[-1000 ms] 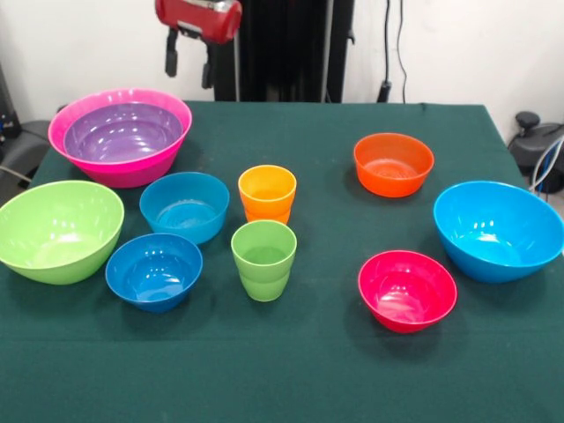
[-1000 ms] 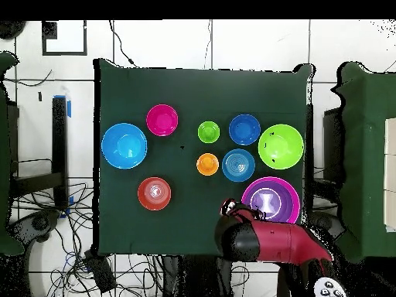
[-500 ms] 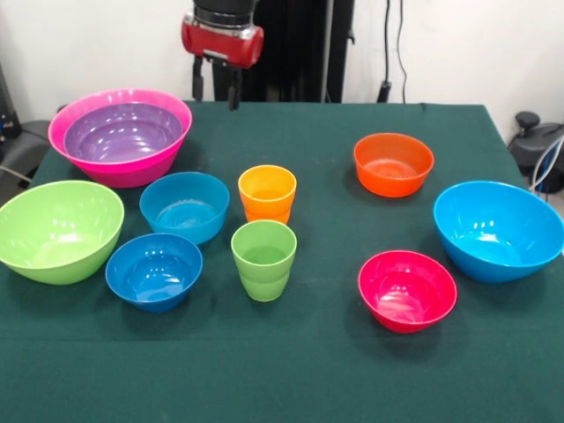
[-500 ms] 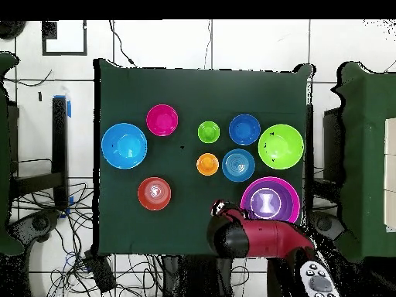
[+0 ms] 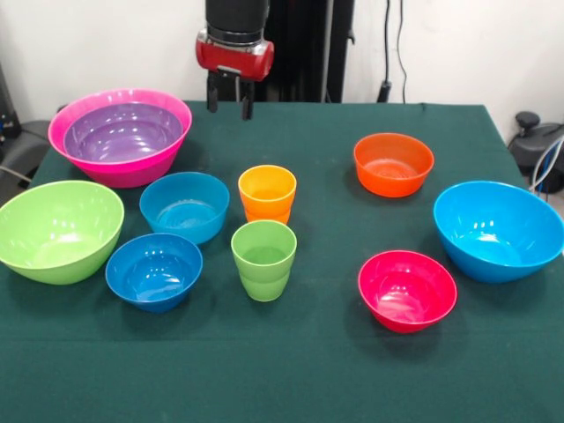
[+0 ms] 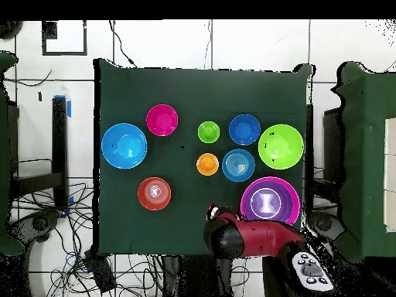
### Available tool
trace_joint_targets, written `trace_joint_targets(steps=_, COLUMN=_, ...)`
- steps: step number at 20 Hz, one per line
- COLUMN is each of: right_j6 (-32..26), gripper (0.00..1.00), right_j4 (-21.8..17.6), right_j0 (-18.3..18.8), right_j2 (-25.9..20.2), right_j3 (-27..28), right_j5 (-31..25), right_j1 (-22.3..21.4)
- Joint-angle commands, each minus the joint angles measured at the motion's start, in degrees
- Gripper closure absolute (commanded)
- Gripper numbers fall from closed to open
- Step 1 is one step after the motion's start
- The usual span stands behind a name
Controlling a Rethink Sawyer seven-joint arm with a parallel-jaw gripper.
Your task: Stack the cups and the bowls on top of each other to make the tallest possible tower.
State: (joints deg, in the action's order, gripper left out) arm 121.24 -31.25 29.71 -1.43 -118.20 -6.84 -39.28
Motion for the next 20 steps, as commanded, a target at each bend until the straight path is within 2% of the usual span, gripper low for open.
trace_joint_targets(steps=1, right_j6=-1.3, gripper=0.00, right_j4=-4.0, right_j0=1.6, right_j2=-4.7, right_j3=2.2, right_j5=0.5, right_j1=2.1)
trace_joint_targets(steps=12, right_j6=-8.0, gripper=0.00, right_j4=-4.3, right_j0=7.9, right_j2=-9.3, right_j3=-0.6, right_j5=-9.1, right_j1=-5.6)
trace_joint_targets(steps=16, right_j6=-8.3, gripper=0.00, right_j4=-4.8, right_j0=8.9, right_j2=-10.3, right_j3=-0.9, right_j5=-10.2, right_j1=-6.5)
trace_joint_targets(steps=20, right_j6=-6.8, gripper=0.00, right_j4=-6.1, right_j0=8.7, right_j2=-10.5, right_j3=0.1, right_j5=-8.9, right_j1=-4.7)
